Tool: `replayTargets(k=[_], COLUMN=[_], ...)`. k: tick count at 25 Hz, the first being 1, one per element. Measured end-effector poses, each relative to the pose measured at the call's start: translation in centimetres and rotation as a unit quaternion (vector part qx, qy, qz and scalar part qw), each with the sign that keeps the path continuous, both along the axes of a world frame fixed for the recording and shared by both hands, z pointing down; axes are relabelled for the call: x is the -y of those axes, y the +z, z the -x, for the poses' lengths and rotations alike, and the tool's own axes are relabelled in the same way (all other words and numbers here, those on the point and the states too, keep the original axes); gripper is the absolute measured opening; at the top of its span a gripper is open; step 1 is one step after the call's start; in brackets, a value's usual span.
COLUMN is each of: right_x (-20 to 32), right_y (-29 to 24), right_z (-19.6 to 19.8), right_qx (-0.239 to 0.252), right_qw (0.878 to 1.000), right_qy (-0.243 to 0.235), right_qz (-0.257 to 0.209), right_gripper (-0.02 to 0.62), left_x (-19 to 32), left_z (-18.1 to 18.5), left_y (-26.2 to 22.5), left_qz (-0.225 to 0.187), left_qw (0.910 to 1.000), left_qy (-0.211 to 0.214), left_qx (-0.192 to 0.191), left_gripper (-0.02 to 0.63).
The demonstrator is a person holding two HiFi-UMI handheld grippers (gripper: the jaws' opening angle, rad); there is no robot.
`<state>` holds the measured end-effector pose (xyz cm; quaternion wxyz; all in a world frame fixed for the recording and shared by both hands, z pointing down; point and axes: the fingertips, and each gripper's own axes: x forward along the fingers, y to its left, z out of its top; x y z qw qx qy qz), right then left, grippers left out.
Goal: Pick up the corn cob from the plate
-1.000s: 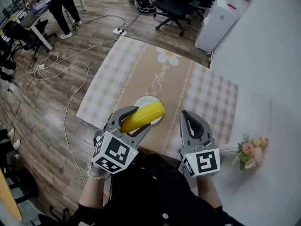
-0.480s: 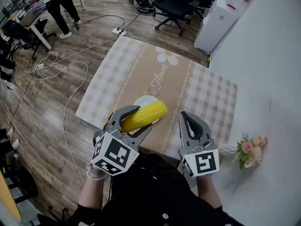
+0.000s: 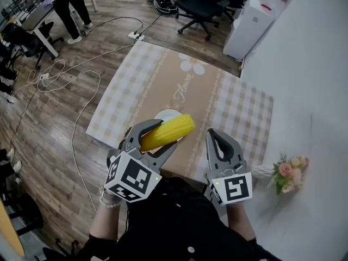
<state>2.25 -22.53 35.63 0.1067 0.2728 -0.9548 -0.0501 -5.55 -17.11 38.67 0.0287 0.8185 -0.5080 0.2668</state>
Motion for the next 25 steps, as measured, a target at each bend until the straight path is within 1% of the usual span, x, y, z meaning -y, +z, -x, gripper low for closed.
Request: replayTargets(k=[15, 25], right_x=[0.03, 0.11], right_y=[0.12, 0.41], right_z=[0.00, 0.12], right_qx=[-0.002, -0.006], right_qw=[1.000, 1.000], right_qy=[0.005, 0.003], right_qz=[-0.001, 0.000], right_gripper=[0.041, 0.041], left_x=[0.17, 0.27], left_z=[0.03, 0.42], left_y=[-0.13, -0.02], left_qz=[-0.003, -0.002], left_qw=[1.0000, 1.0000], left_qy=[0.005, 0.001], left_qx=[-0.005, -0.002], left_gripper=[0.259, 0.259])
